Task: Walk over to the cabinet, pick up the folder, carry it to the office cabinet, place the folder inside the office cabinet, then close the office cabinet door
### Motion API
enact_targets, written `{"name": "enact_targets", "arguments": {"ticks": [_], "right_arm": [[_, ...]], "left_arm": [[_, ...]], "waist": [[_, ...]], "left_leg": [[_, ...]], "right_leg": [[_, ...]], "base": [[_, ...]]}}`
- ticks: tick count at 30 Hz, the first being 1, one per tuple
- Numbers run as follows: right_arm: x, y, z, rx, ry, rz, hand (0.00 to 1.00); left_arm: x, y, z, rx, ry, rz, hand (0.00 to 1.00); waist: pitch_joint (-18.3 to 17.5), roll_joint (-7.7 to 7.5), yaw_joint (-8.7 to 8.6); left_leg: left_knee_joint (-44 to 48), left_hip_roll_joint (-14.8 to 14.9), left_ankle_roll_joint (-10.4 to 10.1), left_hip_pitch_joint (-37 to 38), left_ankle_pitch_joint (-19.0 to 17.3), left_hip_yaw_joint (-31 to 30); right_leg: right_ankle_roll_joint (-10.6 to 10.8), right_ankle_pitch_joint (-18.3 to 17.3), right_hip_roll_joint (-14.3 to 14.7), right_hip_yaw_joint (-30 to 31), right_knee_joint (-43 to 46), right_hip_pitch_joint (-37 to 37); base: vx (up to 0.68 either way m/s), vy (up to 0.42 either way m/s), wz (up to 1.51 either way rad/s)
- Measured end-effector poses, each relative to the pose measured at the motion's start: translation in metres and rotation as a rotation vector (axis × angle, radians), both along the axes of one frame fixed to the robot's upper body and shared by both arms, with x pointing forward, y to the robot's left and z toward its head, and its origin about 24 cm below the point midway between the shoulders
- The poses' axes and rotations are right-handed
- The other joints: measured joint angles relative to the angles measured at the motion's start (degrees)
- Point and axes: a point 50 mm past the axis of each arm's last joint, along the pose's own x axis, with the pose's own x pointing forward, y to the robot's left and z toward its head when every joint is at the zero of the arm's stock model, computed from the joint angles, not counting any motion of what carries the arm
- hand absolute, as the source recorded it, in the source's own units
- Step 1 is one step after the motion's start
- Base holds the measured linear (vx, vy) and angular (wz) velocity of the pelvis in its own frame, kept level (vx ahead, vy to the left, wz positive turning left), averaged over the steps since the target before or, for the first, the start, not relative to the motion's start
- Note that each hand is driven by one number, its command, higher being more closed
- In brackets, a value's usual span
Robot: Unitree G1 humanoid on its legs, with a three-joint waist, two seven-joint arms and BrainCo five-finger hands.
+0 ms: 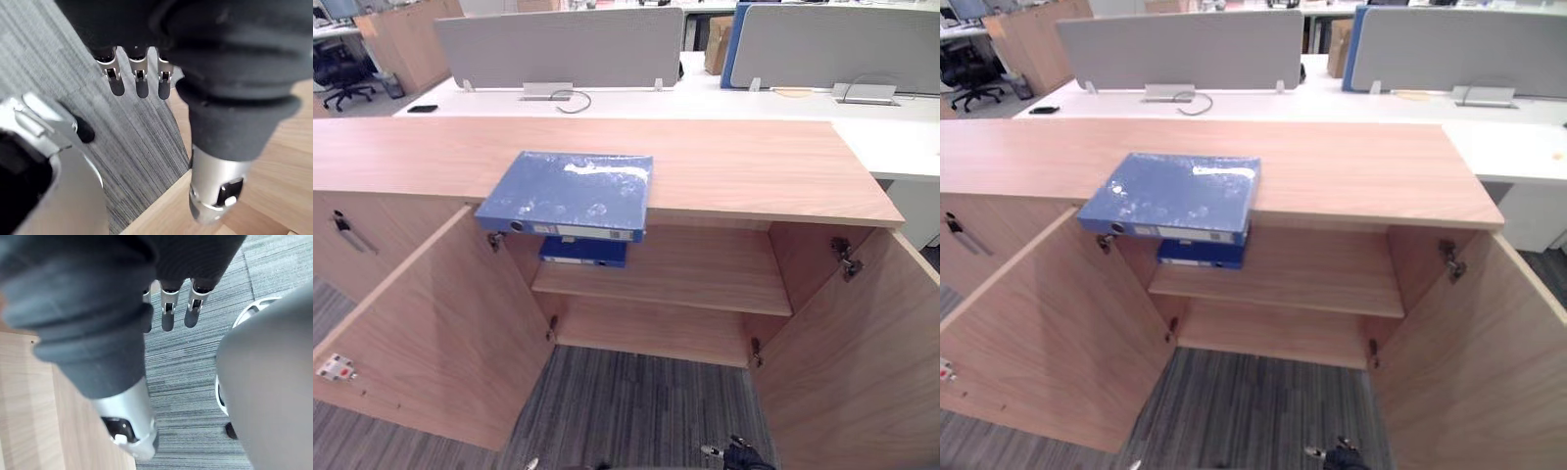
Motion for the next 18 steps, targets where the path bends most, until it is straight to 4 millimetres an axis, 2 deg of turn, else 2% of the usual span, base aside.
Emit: {"name": "enact_targets", "arguments": {"ticks": [2,4,6,7,9,12,13,14,18], "right_arm": [[0.0,0.001,0.0,0.006,0.001,0.003,0.0],[0.003,0.002,0.0,0.007,-0.004,0.017,0.0],[0.01,0.006,0.001,0.007,-0.017,0.056,0.0],[0.012,0.006,0.002,0.007,-0.023,0.061,0.0],[0.019,0.01,0.003,0.006,-0.035,0.1,0.0],[0.019,0.013,0.003,0.005,-0.032,0.108,0.0],[0.015,0.016,0.002,0.004,-0.017,0.128,0.0],[0.014,0.018,0.001,0.007,-0.014,0.127,0.0],[0.006,0.03,-0.002,0.017,0.01,0.097,0.0]], "left_arm": [[0.005,-0.001,0.002,-0.012,-0.033,-0.008,0.0],[0.024,-0.004,0.009,-0.016,-0.122,-0.036,0.0],[0.053,-0.011,0.027,-0.026,-0.295,-0.058,0.0],[0.061,-0.014,0.034,-0.034,-0.348,-0.052,0.0],[0.09,-0.028,0.063,-0.077,-0.552,-0.005,0.0],[0.103,-0.031,0.088,-0.068,-0.663,0.019,0.0],[0.106,-0.024,0.107,0.0,-0.714,0.036,0.0],[0.106,-0.021,0.113,0.028,-0.729,0.043,0.0],[0.112,-0.002,0.149,0.294,-0.763,0.051,0.0]], "waist": [[-0.5,-0.05,0.22],[-0.6,-0.15,0.56],[-0.9,-0.47,0.75],[-0.9,-0.48,0.78],[-0.9,-0.69,0.86],[-0.8,-1.12,1.61],[-0.6,-1.42,2.49],[-0.5,-1.69,2.65],[0.0,-3.2,5.18]], "left_leg": [[-0.8,0.6,-0.4,0.0,0.1,-0.5],[-1.5,0.9,-0.6,0.0,0.1,-1.0],[-1.7,0.7,-0.5,0.0,0.1,-1.7],[-1.7,0.7,-0.4,0.0,0.0,-1.8],[-1.9,0.3,-0.2,-0.4,-0.1,-2.8],[-1.7,-0.1,0.0,-1.0,-0.2,-3.5],[-1.1,-0.4,0.3,-1.0,-0.4,-3.7],[-0.6,-0.6,0.4,-1.0,-0.5,-4.1],[2.8,-1.1,0.8,-1.9,-2.6,-5.8]], "right_leg": [[0.0,1.1,1.7,-0.3,-2.9,1.3],[-0.1,1.6,2.5,-0.3,-4.4,1.9],[-0.3,1.9,2.7,-0.2,-5.5,2.4],[-0.4,2.0,2.7,-0.2,-5.6,2.5],[-0.5,2.8,2.6,-0.1,-6.6,2.7],[-0.4,3.1,2.2,-0.2,-7.4,2.8],[-0.2,3.5,1.8,-0.3,-7.4,3.4],[-0.2,3.5,1.6,-0.4,-7.4,3.8],[0.1,3.7,0.9,-2.7,-6.5,5.5]], "base": [[0.12,-0.155,0.07],[0.09,-0.081,0.11],[0.05,-0.017,0.1],[0.04,0.02,0.06],[0.02,0.048,0.16],[0.01,0.056,0.19],[0.01,0.077,0.17],[0.0,0.076,0.3],[-0.04,0.04,0.27]]}}
